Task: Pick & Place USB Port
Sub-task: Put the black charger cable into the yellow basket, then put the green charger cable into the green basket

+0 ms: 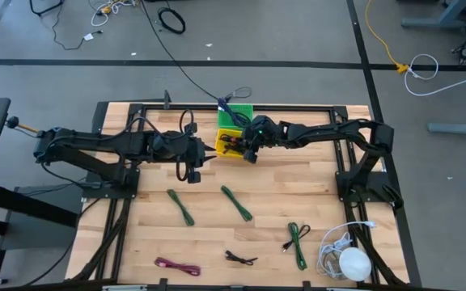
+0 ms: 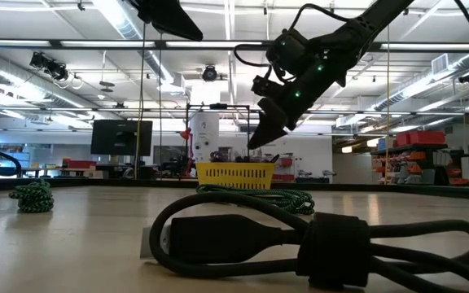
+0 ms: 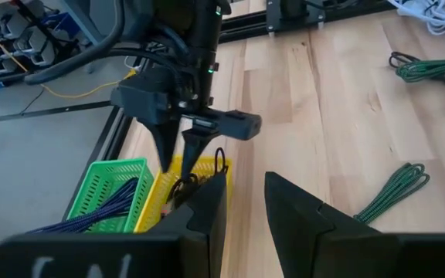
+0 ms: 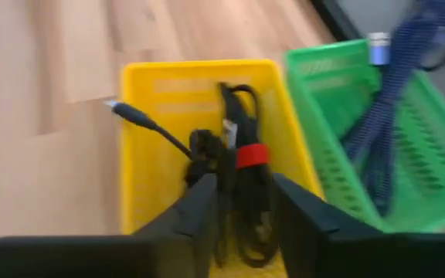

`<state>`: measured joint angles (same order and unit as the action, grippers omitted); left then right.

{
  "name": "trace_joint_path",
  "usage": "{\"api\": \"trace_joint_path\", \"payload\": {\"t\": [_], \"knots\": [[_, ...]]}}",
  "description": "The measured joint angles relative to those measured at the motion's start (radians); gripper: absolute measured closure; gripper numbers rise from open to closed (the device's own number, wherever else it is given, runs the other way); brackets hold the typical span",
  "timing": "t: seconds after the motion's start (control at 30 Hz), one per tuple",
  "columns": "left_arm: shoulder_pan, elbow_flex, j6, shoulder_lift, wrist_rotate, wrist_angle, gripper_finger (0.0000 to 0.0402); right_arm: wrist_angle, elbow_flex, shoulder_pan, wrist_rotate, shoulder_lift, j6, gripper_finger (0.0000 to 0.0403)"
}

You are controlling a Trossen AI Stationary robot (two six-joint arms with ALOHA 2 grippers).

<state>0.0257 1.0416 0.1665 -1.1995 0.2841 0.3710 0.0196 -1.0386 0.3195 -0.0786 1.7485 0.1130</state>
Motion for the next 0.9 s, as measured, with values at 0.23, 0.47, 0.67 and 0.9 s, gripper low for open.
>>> {"api": "trace_joint_path", "payload": {"t": [0.23,0.47,0.67,0.9], "knots": [[0.0,0.0,-0.003,0.0,0.0,0.0,0.0305,-0.018,0.0,-0.004,-0.022,-0.003,-0.019,0.0194],[-0.002,0.0,-0.006,0.0,0.0,0.022,0.0305,0.002,-0.002,-0.143,0.122,-0.065,-0.078,0.0176],[-0.002,0.0,-0.006,0.0,0.006,0.078,0.0305,0.03,-0.002,-0.357,0.115,-0.072,-0.195,0.0188],[-0.002,0.0,-0.025,0.0,0.006,0.085,0.0305,0.061,-0.002,-0.571,-0.068,-0.046,-0.401,0.0195]]}}
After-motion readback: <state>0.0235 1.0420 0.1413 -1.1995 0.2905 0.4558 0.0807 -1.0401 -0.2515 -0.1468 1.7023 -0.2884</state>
